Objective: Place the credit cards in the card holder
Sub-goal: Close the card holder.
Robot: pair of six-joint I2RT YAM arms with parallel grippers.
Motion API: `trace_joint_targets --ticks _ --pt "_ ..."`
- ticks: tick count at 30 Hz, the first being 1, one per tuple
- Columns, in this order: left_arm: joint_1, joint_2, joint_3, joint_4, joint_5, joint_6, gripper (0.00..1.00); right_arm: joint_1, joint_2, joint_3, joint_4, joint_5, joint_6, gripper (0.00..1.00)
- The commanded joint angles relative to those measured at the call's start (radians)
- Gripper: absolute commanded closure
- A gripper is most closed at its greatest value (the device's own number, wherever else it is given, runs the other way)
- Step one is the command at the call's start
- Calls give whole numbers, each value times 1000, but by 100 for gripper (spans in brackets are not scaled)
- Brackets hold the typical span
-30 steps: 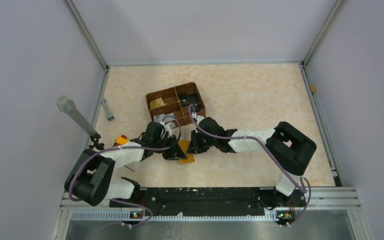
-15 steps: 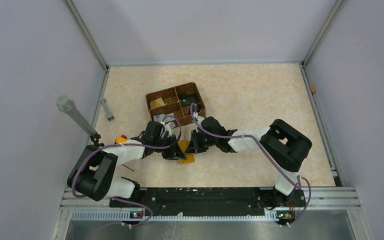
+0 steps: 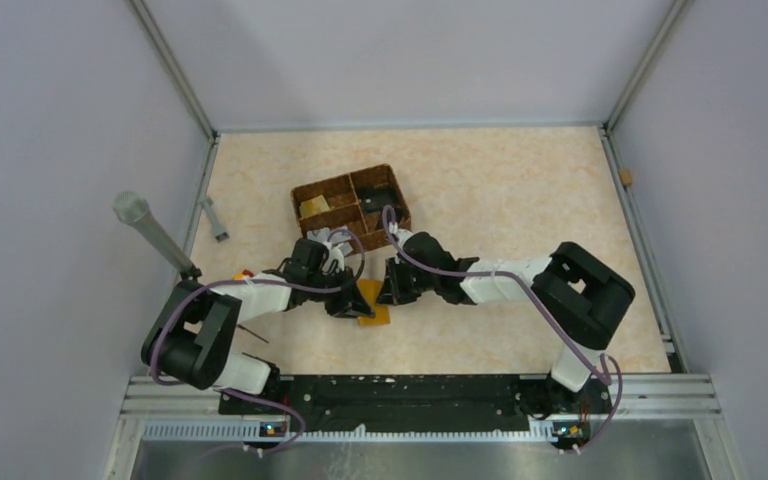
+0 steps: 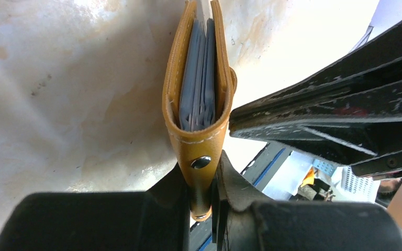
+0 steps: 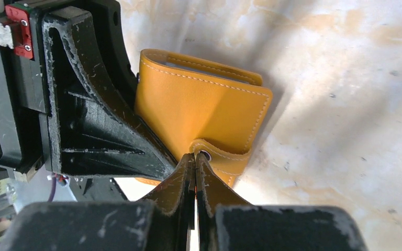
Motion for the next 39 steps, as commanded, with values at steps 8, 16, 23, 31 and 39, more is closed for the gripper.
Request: trace_joint_targets --ticks 8,16,23,31,39 --pt "25 39 -13 -85 -124 86 100 2 -58 30 -34 47 -38 100" --pt "28 40 -13 -86 -118 86 100 1 -31 48 -57 85 -38 100" --pt "28 41 -11 -86 -111 87 100 3 4 62 -54 83 -36 100" --pt "28 43 -12 -85 -110 88 100 24 35 82 -56 86 -31 100" --pt "29 42 -11 -85 -108 87 100 60 91 119 -95 104 -21 100"
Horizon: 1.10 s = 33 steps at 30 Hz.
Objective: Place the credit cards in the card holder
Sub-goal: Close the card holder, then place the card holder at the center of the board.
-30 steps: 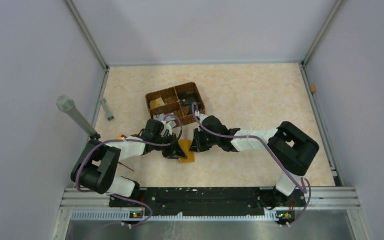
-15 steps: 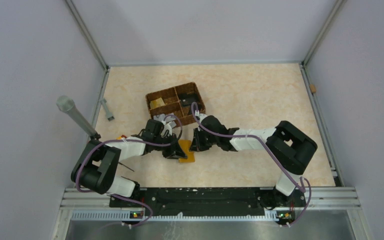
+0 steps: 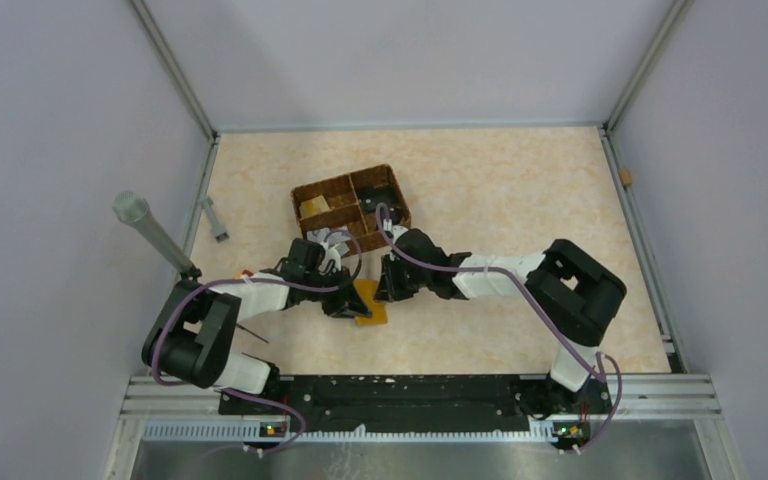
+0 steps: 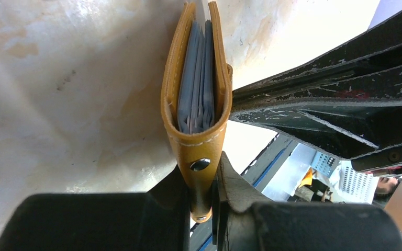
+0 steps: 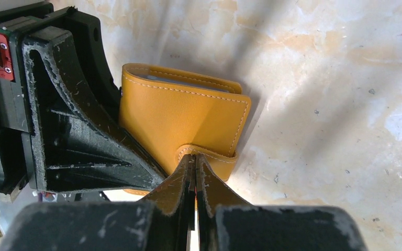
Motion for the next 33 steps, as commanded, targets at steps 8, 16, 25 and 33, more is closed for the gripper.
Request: trace_joint_targets --ticks 8,16,25,33 --pt "-2 31 -15 -66 -138 63 100 99 99 19 -30 81 47 100" --pt "0 28 -10 -56 -133 56 100 120 60 52 -95 171 40 100" --pt "1 -33 30 -88 -156 46 53 26 -173 100 -288 291 -46 76" --pt "1 -280 97 -263 -337 35 2 -196 -380 -12 -321 176 -101 38"
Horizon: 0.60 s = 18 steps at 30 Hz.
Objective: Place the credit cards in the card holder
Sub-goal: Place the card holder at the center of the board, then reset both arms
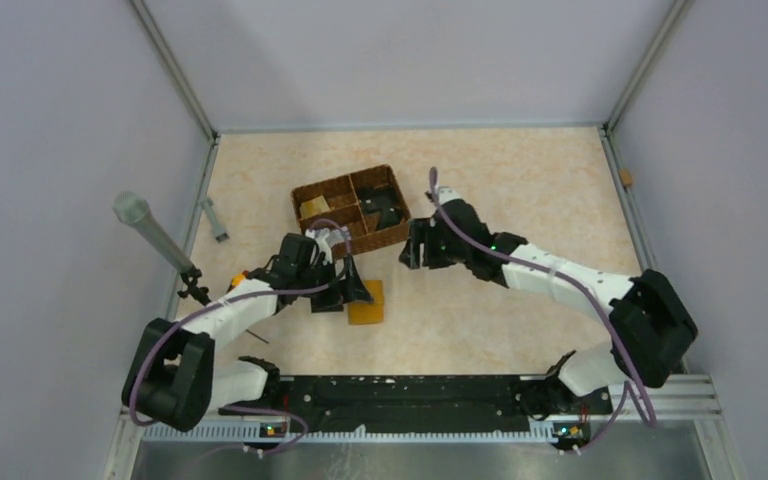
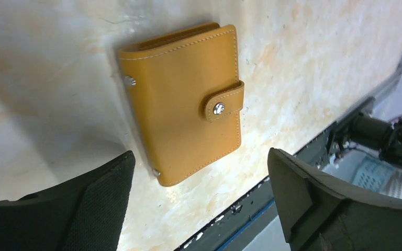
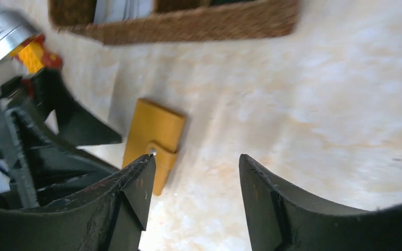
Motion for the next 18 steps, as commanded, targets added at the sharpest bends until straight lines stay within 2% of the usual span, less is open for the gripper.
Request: trace_joint_targets --ticks 1,5,9,13,18 --pt "3 -138 80 -159 -212 22 1 -152 -116 -70 -36 -73 -54 37" --pt "32 -237 170 -275 -371 41 1 -261 -218 -91 -98 -17 -107 31" --pt "121 -316 262 -333 -452 62 1 -297 -327 -86 -169 186 -148 29" --pt "200 -408 302 -323 -532 72 1 -297 -439 -127 -151 353 -188 29" --pt "211 -552 266 -261 -751 106 1 -297 -571 -204 -97 469 -220 25"
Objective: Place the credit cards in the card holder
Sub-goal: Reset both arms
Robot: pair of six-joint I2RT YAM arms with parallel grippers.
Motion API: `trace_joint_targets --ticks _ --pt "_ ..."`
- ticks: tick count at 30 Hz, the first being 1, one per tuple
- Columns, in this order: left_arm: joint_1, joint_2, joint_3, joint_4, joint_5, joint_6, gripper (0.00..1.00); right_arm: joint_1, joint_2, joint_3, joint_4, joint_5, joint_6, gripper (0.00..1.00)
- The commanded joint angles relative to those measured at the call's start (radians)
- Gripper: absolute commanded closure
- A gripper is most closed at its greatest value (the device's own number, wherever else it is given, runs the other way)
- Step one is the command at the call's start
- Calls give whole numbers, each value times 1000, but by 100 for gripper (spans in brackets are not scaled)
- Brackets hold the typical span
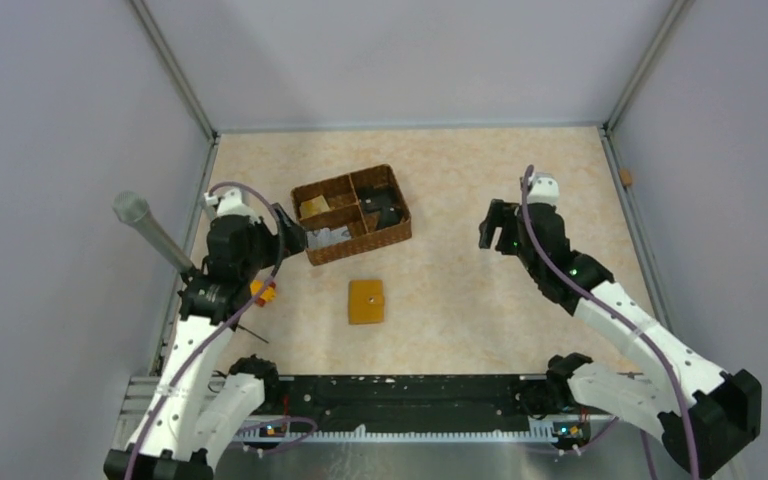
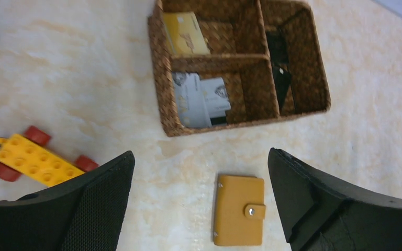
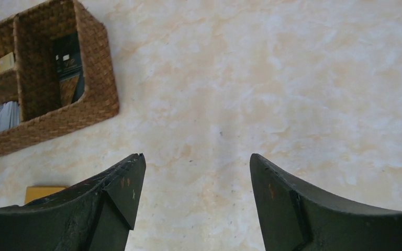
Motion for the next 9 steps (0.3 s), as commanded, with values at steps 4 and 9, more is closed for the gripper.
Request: trace_joint_targets --ticks 4,9 --pt "6 -186 -53 69 -258 56 1 -3 -146 -91 67 166 -70 25" --pt "6 -203 -36 28 -278 72 1 -3 -175 -106 60 171 -79 25"
